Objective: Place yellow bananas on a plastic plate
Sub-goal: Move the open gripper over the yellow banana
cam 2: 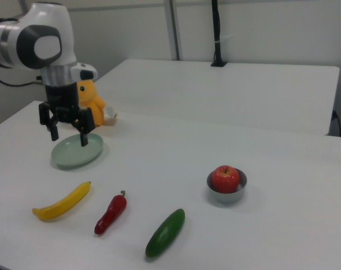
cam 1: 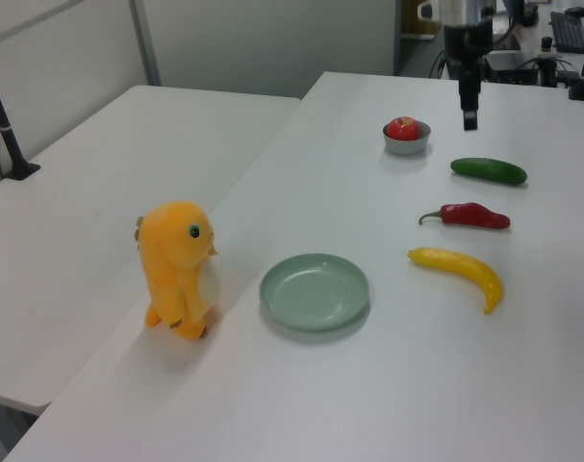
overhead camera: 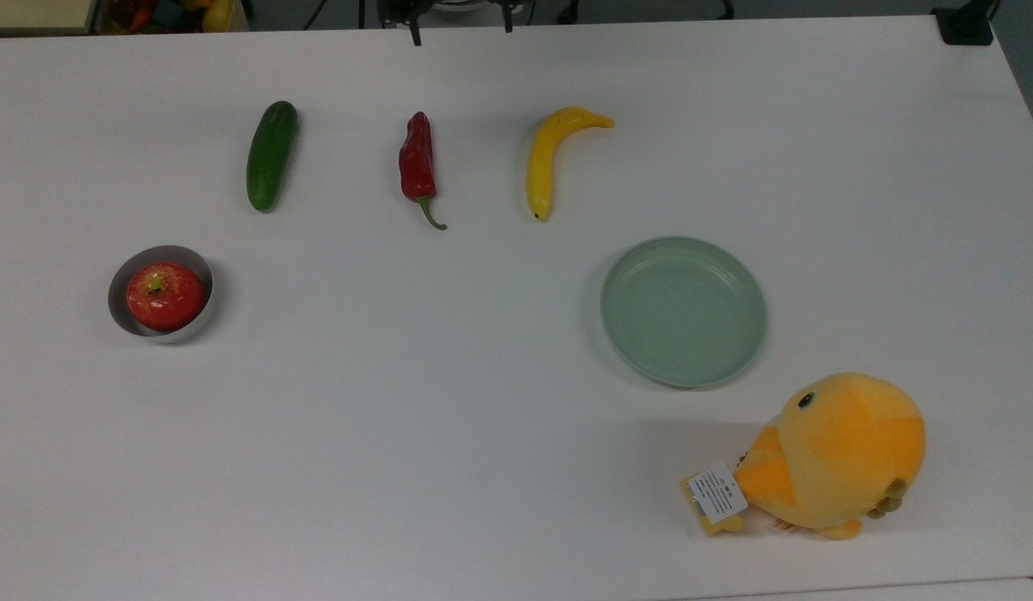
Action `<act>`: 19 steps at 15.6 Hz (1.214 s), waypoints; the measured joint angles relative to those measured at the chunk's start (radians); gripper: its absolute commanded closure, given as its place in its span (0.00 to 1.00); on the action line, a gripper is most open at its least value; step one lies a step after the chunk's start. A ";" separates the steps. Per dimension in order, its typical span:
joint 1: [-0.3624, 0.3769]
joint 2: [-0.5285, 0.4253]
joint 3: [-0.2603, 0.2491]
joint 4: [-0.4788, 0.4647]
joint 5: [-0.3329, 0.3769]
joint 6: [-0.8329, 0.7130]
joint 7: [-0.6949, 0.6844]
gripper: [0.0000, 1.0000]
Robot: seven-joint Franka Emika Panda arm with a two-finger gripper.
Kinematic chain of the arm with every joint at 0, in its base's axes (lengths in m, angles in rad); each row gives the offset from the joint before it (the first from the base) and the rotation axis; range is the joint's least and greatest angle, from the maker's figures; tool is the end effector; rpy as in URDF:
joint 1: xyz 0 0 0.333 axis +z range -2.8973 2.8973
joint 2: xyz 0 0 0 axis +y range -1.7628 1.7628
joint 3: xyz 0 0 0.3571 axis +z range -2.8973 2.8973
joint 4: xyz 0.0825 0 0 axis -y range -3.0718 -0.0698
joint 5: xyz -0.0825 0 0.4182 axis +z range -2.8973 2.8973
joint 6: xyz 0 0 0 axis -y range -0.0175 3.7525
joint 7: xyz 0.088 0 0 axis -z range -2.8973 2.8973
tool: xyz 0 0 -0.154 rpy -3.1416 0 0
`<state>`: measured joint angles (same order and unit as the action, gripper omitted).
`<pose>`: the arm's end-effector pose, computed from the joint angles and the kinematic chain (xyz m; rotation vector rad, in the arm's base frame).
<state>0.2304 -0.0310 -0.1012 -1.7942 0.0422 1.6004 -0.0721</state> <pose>0.5542 0.0779 0.5273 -3.0758 -0.3038 0.2543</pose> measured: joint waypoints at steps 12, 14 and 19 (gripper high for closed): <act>0.025 0.008 0.217 -0.308 0.000 0.155 0.268 0.00; 0.025 0.025 0.224 -0.365 0.000 0.264 0.335 0.00; -0.007 0.060 0.224 -0.422 0.000 0.467 0.373 0.00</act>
<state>0.2232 0.0286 0.1226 -2.2162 0.0425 2.0673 0.3008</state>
